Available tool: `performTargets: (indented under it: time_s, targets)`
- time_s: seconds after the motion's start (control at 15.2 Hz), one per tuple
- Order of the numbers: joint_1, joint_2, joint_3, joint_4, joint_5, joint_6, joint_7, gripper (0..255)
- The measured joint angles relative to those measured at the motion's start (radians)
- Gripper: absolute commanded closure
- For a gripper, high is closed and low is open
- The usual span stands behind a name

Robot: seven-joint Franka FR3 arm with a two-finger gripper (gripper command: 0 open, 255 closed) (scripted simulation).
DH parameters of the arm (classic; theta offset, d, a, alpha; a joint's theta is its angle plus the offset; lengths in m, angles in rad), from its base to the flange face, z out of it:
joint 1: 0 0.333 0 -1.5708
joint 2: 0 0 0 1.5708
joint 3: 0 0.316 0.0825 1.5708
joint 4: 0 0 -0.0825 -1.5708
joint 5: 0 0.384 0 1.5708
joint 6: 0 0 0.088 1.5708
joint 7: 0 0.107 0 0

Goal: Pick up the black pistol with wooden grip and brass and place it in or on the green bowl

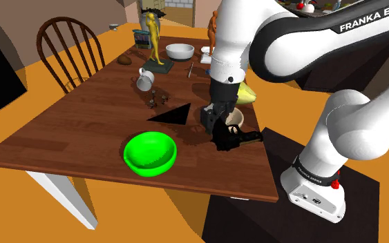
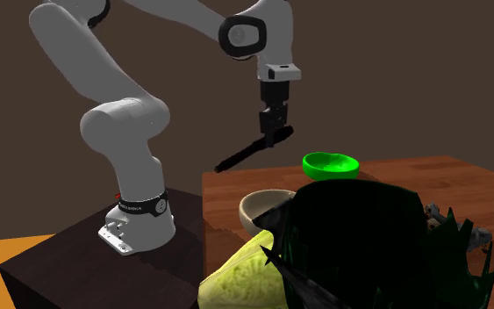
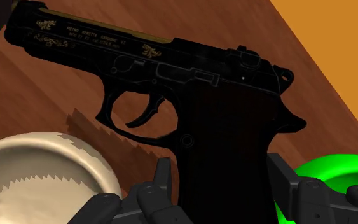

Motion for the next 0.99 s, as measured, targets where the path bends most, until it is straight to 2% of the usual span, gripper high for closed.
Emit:
performTargets:
  time_s: [0.4, 0.73, 0.99]
  targets:
    - [-0.037, 0.246, 0.088, 0.202, -0.047, 0.053, 0.098, 255]
    - [-0.07, 0.458, 0.144, 0.407, -0.141, 0.055, 0.19, 255]
    - [-0.063, 0.622, 0.181, 0.578, -0.234, 0.033, 0.285, 255]
